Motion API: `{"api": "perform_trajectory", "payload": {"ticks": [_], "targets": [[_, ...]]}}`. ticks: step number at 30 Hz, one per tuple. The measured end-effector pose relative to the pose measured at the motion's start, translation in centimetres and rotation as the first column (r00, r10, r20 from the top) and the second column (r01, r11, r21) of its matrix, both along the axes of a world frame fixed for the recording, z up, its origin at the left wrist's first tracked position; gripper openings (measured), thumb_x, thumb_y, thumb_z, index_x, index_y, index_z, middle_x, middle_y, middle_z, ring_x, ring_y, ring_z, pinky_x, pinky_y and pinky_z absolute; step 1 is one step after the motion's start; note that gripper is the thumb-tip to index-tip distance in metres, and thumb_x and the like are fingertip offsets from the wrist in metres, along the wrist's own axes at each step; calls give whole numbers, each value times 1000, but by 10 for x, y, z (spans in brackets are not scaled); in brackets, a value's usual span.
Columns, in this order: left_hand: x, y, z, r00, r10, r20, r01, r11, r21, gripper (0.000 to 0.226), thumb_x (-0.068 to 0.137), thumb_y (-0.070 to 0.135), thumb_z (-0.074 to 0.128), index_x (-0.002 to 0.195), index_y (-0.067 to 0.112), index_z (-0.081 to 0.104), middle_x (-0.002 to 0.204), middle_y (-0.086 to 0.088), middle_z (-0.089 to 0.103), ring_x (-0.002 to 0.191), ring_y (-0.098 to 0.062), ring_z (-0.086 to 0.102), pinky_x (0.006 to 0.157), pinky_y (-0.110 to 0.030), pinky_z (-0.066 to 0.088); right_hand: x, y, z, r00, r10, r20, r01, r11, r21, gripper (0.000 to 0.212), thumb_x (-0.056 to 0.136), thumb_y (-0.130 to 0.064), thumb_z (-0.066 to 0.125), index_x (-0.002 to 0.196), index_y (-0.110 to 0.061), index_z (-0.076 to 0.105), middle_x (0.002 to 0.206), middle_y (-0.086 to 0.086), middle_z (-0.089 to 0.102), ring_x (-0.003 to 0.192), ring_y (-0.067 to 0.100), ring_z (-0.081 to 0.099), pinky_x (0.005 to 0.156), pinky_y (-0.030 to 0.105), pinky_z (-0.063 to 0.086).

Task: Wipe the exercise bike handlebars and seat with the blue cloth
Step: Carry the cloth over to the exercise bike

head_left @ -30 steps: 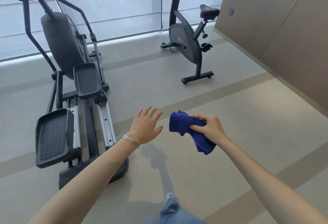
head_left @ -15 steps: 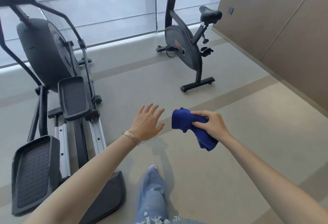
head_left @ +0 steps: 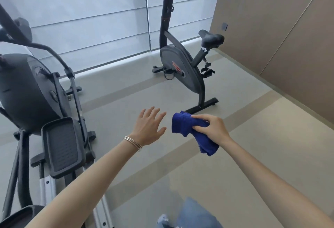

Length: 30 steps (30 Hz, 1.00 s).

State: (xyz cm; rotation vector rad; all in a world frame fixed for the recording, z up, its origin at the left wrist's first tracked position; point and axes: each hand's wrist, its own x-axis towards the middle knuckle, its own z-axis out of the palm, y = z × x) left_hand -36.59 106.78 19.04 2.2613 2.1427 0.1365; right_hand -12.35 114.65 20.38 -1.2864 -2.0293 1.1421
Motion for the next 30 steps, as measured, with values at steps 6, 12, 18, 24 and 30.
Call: {"api": "perform_trajectory", "payload": {"ticks": [6, 12, 18, 24, 30], "targets": [[-41, 68, -13, 999, 40, 17, -40, 999, 3, 72, 81, 57, 18, 139, 17, 38, 144, -12, 41, 136, -34, 30, 112, -49, 21, -42, 79, -8, 1000, 19, 8, -19, 1000, -2, 34, 73, -13, 73, 102, -31, 70, 98, -7, 71, 92, 5, 64, 84, 23, 49], [-77, 168, -8, 999, 52, 7, -52, 999, 3, 59, 91, 45, 44, 142, 18, 31, 149, -10, 33, 140, -32, 22, 115, -47, 15, -84, 184, -2, 998, 58, -11, -58, 998, 26, 35, 73, -11, 73, 103, -29, 70, 97, -8, 71, 91, 5, 63, 82, 15, 47], [-122, 286, 23, 996, 81, -43, -78, 995, 58, 58, 91, 47, 43, 141, 19, 32, 148, -9, 34, 139, -31, 23, 114, -47, 16, -128, 305, 24, 997, 77, -14, -76, 995, 59, 36, 74, -10, 72, 105, -26, 69, 99, -5, 70, 92, 6, 63, 77, 10, 46], [-149, 373, 36, 996, 89, -24, -87, 992, 96, 58, 91, 47, 43, 141, 19, 33, 148, -9, 35, 139, -31, 25, 114, -47, 18, -164, 393, 41, 996, 75, -49, -70, 993, 90, 43, 73, -10, 73, 111, -30, 66, 96, -12, 70, 90, 0, 64, 81, 12, 50], [-187, 449, 39, 999, 33, -26, -29, 990, 140, 57, 89, 48, 43, 137, 18, 40, 143, -11, 43, 135, -33, 32, 111, -49, 24, -200, 463, 47, 997, 63, -41, -57, 989, 134, 41, 73, -13, 73, 109, -31, 67, 100, -10, 69, 94, 3, 63, 85, 19, 48]]}}
